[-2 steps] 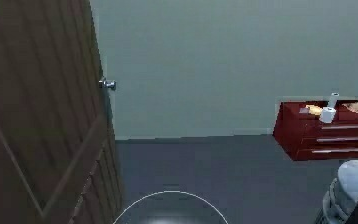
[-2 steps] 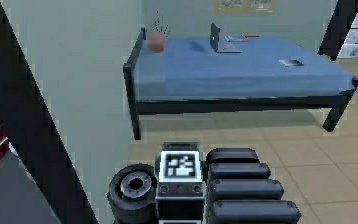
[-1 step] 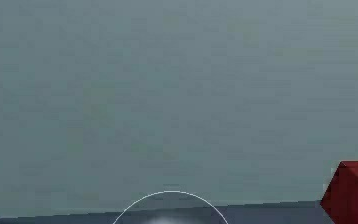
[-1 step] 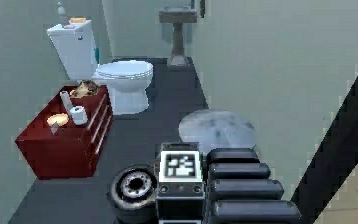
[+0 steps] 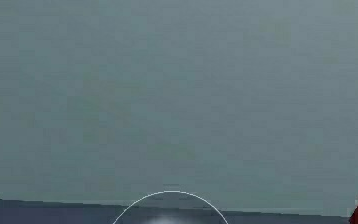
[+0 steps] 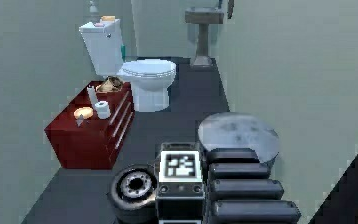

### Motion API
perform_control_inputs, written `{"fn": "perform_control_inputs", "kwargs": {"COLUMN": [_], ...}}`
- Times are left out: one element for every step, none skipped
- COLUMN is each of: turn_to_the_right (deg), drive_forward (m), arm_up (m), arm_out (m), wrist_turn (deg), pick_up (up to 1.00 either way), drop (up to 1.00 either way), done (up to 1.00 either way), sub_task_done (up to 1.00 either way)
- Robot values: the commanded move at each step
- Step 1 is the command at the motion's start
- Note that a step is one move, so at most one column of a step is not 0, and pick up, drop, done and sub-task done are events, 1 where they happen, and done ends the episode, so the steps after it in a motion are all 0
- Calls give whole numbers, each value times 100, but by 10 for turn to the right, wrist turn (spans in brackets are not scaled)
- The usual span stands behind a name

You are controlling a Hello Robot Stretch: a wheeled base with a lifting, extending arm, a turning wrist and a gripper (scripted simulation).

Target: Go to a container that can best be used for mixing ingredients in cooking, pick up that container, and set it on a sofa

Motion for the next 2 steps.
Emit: {"fn": "perform_control_inputs", "kwargs": {"turn_to_the_right": [0,-360], "drive_forward": [40,0], "arm_up": [0,0], "arm_out": [0,0], "wrist_turn": [0,0], "pick_up": [0,0], "drop": [0,0], "done": [0,0], "sub_task_done": [0,0]}}
